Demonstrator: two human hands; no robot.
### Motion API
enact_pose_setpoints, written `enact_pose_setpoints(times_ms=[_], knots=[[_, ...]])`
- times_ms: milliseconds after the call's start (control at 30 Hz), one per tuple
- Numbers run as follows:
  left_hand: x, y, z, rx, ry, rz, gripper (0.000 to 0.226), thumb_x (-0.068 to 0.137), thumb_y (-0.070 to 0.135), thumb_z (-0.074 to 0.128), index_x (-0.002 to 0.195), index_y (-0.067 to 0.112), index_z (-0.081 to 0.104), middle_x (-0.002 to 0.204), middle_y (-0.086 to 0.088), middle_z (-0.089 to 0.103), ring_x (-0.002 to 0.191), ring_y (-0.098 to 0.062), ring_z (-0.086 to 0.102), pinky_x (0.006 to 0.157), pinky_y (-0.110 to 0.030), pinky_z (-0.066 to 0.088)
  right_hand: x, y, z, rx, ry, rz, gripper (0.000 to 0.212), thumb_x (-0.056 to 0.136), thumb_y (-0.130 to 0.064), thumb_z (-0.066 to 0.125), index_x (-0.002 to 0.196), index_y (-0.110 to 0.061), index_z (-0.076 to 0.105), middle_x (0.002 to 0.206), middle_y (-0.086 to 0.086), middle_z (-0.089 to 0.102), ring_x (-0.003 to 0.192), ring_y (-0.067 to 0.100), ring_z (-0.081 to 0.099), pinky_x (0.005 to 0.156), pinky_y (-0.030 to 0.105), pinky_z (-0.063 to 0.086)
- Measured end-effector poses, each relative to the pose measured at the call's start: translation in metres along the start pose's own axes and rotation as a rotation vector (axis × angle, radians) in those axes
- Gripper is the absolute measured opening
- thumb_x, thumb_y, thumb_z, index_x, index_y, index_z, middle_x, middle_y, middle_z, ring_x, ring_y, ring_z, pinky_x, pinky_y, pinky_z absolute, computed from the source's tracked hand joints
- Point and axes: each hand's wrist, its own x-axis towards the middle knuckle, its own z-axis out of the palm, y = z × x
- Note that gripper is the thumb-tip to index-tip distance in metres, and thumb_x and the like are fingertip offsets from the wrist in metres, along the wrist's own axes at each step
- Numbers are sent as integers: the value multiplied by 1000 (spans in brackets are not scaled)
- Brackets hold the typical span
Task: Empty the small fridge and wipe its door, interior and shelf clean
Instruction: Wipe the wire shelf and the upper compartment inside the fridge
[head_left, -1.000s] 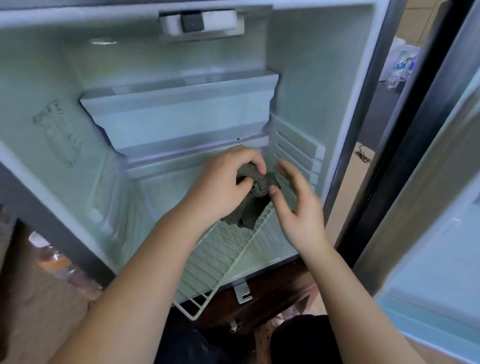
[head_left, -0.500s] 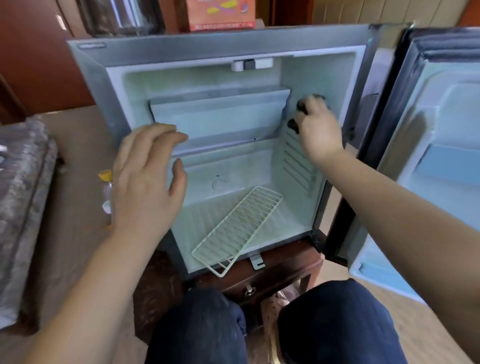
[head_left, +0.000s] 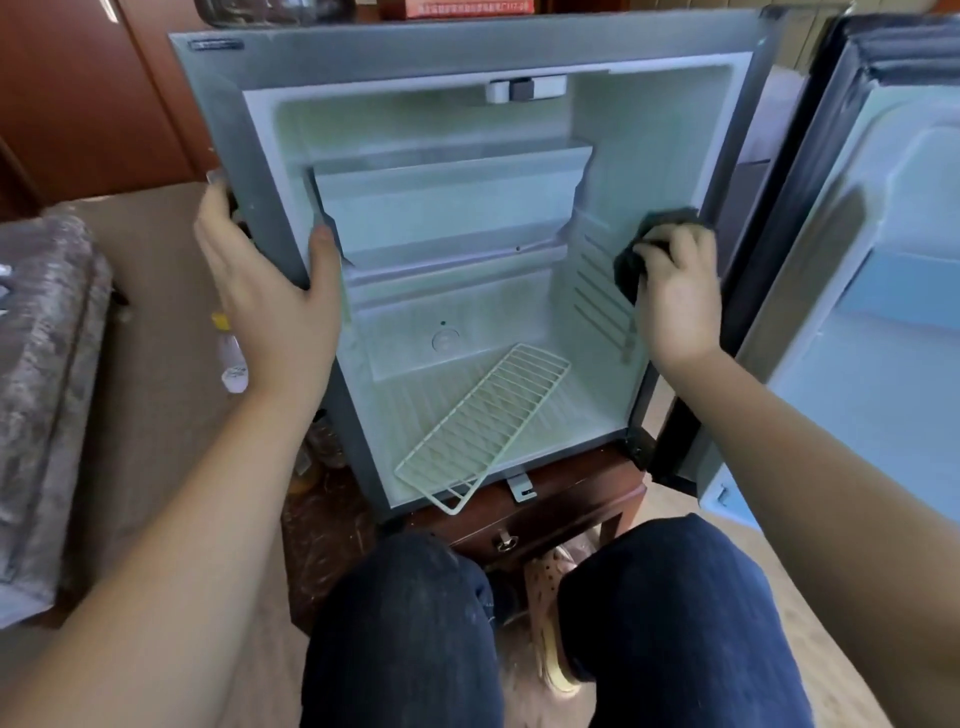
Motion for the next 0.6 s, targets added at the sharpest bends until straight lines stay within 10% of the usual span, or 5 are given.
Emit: enact_pose_setpoints(times_ms=[133,333,600], knots=[[3,-12,10,13,124,79,55,91,21,60,132,-10,40,123,-10,46,111,-12,43,98,-13,31,25,-10,-16,155,237,246,31,86,6,50,116,3,57,122,22,50,111,26,40,92,16,28],[2,-21,15,34,153,143,51,92,20,60,130,-11,43,121,-20,49,114,-18,45,100,-24,37,-39,-15,39,42,196,459,32,74,15,49,102,0,53,115,20,48,105,30,45,90,35,40],[2,-25,14,26,131,131,52,94,25,59,129,-10,43,119,-18,50,113,-20,46,99,-28,39,-104,-16,58,113,-247,505,19,81,5,59,100,0,62,114,18,52,112,34,45,94,34,41]])
